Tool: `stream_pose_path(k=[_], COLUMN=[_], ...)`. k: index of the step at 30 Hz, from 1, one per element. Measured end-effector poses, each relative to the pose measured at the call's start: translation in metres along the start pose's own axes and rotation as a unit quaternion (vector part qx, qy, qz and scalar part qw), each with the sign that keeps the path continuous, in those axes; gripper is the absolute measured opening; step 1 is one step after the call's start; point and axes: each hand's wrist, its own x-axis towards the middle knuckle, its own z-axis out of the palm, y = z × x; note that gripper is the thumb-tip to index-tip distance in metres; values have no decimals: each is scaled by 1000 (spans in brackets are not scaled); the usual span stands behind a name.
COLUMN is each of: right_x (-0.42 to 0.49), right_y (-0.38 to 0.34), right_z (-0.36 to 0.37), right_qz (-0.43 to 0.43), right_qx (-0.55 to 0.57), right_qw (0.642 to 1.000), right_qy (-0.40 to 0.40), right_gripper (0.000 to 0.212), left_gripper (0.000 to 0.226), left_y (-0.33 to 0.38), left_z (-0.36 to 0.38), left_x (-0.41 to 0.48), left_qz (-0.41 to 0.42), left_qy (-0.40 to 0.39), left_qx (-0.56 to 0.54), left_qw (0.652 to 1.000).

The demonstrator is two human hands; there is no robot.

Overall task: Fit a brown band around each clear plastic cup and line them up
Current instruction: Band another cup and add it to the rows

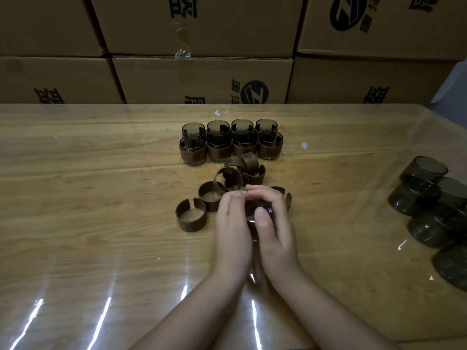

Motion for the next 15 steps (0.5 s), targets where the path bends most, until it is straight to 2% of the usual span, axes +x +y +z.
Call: stream_pose_path(k=[3,6,8,11,13,15], right_x=[-1,3,7,12,13,12], right_y=[-6,-11,-13,-14,-13,-12], right_z=[2,2,-2,-14,-22,-25], right_qz=[64,152,242,369,401,386], right_qx=[91,193,265,387,430,433], right_qw=[994,969,933,842,805,810], right_qy=[-17,-18,-30,-71,-82,-78], right_gripper=[35,37,36,39,42,42], left_gripper=[17,15,13,15,16,14], left_y=[-2,-7,-14,-20,-21,-21], left_z=[-2,-7,-14,-24,-26,-22], left_x=[-2,2,9,16,16,11], left_qz=[91,251,352,477,516,494], left_qy=[18,-1,-26,-93,-132,-135], left_qx=[-19,50,112,204,224,204], left_qw=[996,967,929,850,817,834])
